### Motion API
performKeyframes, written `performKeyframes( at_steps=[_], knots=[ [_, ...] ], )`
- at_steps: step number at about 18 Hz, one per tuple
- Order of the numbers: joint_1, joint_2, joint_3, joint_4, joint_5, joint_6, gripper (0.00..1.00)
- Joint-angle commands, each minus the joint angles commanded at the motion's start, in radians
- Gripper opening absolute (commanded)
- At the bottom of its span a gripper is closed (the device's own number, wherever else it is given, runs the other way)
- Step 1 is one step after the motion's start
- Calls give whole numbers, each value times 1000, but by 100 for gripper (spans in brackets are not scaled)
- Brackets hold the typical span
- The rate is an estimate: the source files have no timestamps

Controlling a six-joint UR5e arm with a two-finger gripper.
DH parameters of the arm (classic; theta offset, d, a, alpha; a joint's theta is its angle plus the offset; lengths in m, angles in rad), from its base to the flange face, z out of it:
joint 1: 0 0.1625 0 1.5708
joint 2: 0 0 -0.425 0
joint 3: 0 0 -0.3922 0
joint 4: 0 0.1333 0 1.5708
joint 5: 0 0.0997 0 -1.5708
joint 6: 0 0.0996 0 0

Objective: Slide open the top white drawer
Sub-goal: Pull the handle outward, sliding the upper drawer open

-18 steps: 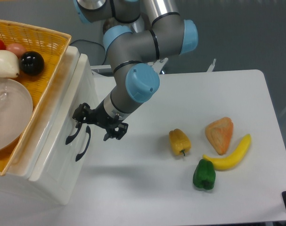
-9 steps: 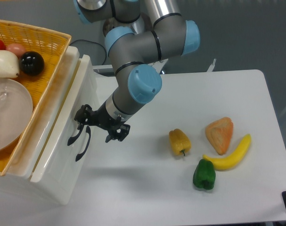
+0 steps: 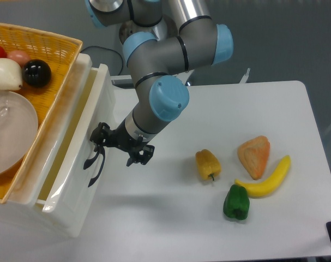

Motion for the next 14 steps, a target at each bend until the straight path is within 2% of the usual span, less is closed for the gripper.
performKeyframes(
  at_steps=[14],
  knots=[
    [52, -18, 21, -2, 8, 29, 100]
  ],
)
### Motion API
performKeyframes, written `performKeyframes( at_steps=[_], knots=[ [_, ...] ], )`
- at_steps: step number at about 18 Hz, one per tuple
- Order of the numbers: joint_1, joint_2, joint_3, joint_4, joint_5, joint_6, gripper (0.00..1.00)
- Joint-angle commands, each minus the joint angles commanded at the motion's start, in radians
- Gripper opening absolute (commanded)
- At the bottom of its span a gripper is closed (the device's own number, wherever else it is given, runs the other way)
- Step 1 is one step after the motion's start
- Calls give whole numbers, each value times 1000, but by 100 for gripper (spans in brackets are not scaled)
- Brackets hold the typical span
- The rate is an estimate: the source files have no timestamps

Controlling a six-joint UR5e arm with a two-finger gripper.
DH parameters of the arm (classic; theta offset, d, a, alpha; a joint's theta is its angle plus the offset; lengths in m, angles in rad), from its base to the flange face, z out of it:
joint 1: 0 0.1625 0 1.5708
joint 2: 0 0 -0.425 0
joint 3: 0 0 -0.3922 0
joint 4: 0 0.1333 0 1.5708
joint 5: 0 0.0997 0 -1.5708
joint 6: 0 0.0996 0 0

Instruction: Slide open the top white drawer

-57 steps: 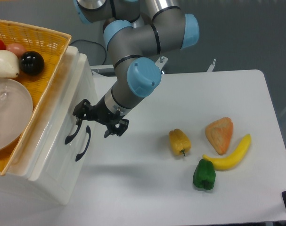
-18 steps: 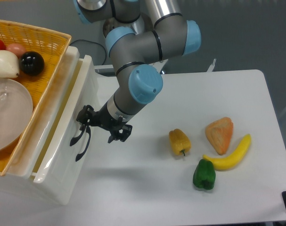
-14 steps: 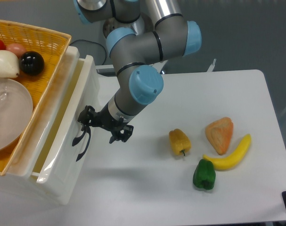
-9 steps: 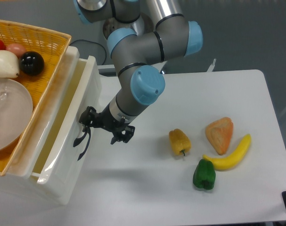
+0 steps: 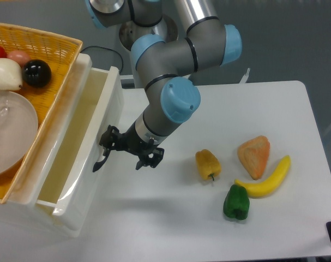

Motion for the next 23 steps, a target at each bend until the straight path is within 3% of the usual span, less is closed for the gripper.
performKeyframes(
  at_steps=[14, 23],
  knots=[
    [71, -3, 3, -2, 9, 86, 100],
    [74, -23, 32, -6, 41, 101, 100]
  ],
)
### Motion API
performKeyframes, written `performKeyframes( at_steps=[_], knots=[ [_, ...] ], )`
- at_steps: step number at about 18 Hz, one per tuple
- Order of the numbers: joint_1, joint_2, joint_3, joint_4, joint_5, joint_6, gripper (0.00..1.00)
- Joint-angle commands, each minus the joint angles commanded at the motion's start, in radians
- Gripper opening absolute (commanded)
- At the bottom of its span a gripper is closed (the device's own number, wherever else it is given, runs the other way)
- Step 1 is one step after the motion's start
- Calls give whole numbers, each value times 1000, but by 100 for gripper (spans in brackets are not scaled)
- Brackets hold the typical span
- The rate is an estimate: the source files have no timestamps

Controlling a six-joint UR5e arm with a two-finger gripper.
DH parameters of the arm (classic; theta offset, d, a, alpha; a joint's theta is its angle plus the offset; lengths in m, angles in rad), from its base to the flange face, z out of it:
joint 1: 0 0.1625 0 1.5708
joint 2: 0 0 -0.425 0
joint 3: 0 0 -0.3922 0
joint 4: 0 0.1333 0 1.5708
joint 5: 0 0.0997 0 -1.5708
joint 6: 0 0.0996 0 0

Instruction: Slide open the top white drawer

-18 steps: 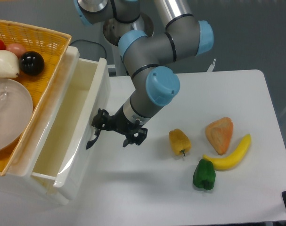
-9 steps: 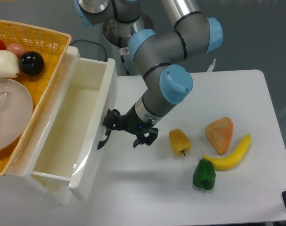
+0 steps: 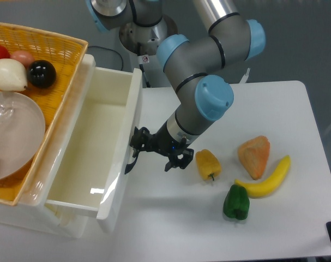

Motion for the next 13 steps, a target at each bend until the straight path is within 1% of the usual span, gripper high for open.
performKeyframes(
  at_steps=[2, 13],
  knots=[
    [0, 0, 15, -6, -5, -8, 100],
    [0, 0, 17, -2, 0, -2, 100]
  ],
)
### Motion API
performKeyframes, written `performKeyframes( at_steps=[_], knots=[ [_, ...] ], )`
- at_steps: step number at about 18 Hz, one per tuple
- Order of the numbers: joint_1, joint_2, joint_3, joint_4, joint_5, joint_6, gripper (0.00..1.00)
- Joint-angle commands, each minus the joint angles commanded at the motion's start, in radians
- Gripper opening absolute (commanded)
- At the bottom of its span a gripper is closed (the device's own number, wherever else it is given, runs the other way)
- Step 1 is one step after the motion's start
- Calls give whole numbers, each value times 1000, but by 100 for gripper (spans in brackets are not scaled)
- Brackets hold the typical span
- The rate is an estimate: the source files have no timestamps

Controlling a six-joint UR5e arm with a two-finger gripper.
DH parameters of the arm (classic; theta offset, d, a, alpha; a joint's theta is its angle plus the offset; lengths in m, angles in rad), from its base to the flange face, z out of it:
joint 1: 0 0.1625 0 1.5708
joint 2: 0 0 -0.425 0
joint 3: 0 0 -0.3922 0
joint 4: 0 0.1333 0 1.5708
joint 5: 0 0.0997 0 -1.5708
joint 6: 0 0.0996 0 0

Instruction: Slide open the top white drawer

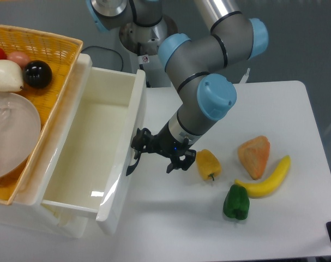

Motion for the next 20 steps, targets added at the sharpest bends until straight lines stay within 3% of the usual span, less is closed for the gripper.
performKeyframes(
  at_steps=[20],
  knots=[
    [26, -5, 32, 5, 3, 25, 100]
  ],
)
